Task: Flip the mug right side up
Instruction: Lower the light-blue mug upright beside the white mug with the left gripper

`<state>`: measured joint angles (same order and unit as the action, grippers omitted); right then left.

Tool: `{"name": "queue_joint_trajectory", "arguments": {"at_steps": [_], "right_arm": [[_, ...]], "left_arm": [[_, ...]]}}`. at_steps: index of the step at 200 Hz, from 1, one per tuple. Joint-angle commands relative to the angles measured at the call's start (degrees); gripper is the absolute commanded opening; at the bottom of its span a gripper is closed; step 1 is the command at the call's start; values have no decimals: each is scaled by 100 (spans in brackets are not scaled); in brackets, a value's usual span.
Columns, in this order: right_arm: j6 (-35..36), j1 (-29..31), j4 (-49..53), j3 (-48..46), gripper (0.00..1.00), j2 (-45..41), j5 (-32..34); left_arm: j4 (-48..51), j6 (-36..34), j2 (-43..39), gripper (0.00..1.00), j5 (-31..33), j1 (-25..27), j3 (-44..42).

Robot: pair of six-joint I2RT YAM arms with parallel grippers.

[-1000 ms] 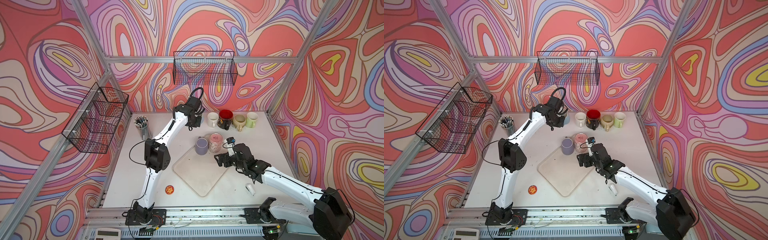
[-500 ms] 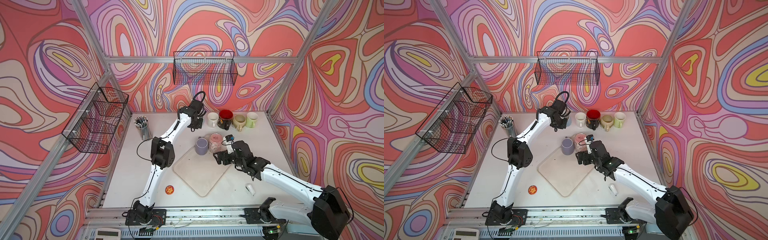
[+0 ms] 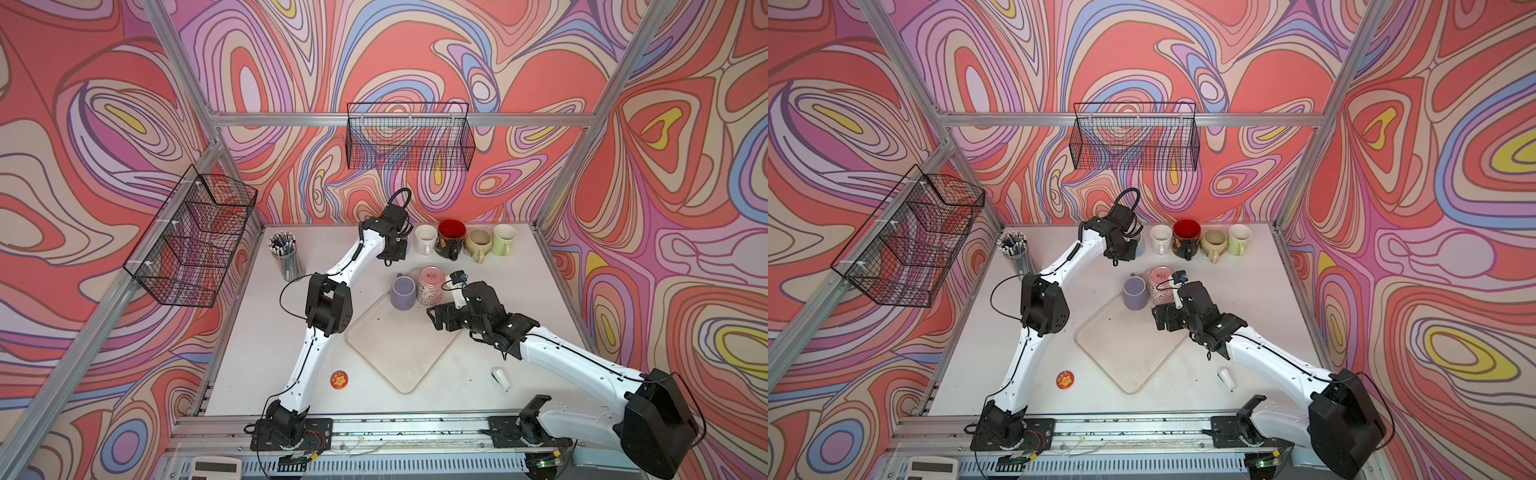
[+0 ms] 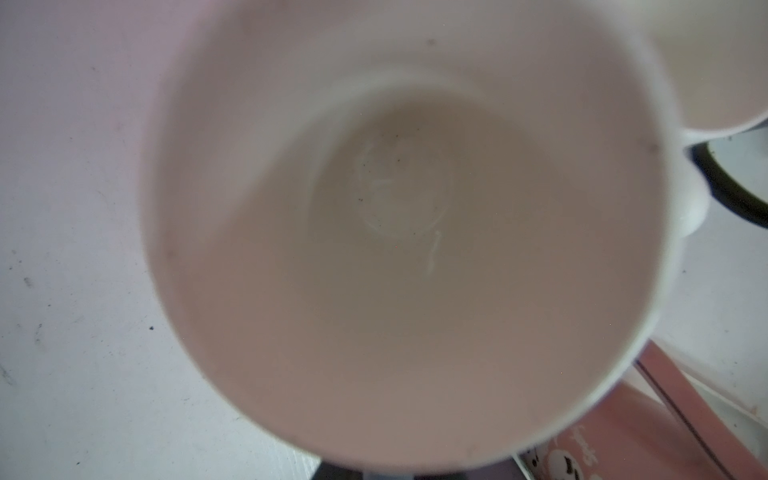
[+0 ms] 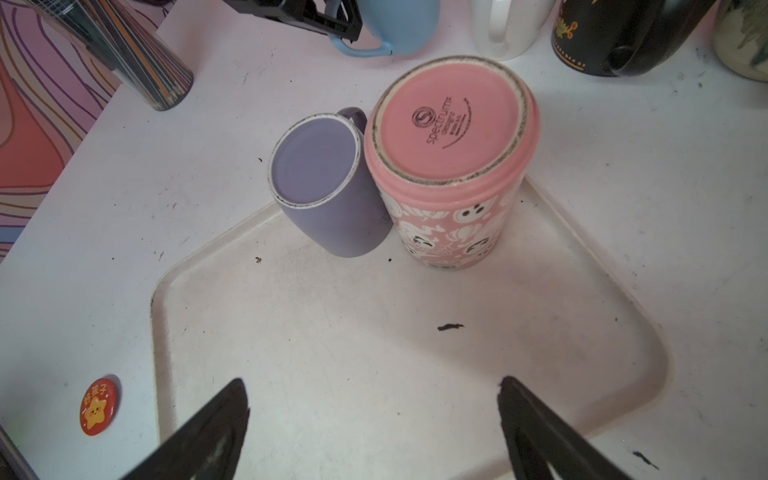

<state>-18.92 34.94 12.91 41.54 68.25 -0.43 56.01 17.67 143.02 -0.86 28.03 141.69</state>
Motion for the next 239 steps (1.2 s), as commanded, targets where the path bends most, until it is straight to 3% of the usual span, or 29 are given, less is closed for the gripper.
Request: {"name": "queue_joint_trajectory", "arguments": {"at_steps": [1,151,205,239], "right_arm": [[69,-7,80,143,96,-136,95],[90,-13,116,148,96,-172,107],[81,-13,133,98,96,-253,124],[76,-13,123,88,96,-251,131]], "left_arm": [[-382,113,101,0,-72,-34,349],[-403,158,287,0,57,-31,381],[-455,166,288,7,93,-32,386],[-468,182,289,16,103,-34,397]]}}
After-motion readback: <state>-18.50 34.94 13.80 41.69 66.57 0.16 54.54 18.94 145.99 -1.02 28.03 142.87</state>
